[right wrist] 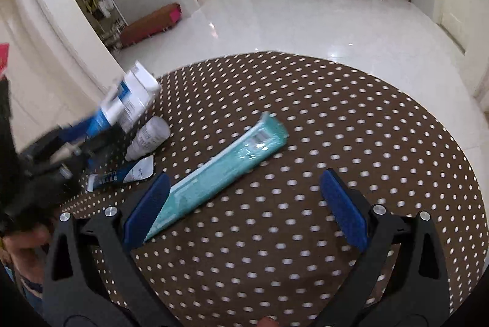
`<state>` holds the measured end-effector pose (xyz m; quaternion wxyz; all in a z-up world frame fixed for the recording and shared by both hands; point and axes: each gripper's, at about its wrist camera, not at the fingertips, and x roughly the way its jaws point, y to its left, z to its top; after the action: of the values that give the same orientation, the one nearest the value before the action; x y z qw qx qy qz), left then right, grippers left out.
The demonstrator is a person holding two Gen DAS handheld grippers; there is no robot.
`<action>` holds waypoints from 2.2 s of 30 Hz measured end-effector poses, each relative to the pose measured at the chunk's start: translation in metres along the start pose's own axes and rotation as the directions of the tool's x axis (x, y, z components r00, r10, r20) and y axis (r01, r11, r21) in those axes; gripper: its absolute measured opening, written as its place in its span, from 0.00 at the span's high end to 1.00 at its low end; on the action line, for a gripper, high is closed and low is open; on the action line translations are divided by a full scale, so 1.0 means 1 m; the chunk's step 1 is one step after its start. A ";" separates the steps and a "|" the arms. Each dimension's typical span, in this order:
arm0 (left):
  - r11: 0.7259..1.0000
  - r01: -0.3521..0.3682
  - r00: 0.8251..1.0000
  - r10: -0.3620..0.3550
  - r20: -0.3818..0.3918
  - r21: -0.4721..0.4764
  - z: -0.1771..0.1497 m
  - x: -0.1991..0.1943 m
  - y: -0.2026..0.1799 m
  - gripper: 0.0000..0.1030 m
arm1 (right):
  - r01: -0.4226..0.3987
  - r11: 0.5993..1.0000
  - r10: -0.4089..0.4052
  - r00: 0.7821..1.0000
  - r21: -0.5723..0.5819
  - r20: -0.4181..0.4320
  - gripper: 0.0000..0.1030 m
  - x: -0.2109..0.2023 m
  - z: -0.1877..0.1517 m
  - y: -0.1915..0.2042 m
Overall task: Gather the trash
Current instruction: 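Move both tools back over the table toward the blue box and teal packet, then grasp the blue-white medicine box with left gripper while right gripper grasps teal packet, then carry box and teal packet to the blue wastebasket and open both grippers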
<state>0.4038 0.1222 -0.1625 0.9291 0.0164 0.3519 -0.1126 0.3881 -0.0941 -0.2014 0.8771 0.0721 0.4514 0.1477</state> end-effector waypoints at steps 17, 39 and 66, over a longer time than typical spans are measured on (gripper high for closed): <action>0.997 0.024 0.998 -0.020 0.054 -0.077 0.003 -0.016 0.015 0.48 | 0.160 0.965 -0.174 0.983 -0.210 -0.053 0.85 0.005 -0.022 0.066; 0.991 0.109 0.983 -0.096 0.156 -0.080 -0.023 -0.074 -0.022 0.48 | 0.046 0.961 -0.065 0.996 -0.272 -0.063 0.91 -0.063 -0.083 0.035; 0.978 0.197 0.966 -0.206 0.157 0.070 -0.047 -0.152 -0.193 0.48 | 0.028 0.999 -0.020 0.973 -0.031 0.230 0.92 -0.240 -0.111 -0.103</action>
<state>0.2204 -0.0304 -0.0885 0.9377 -0.0035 0.2714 -0.2168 0.1859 -0.2700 -0.1084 0.9262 0.0682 0.3452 0.1353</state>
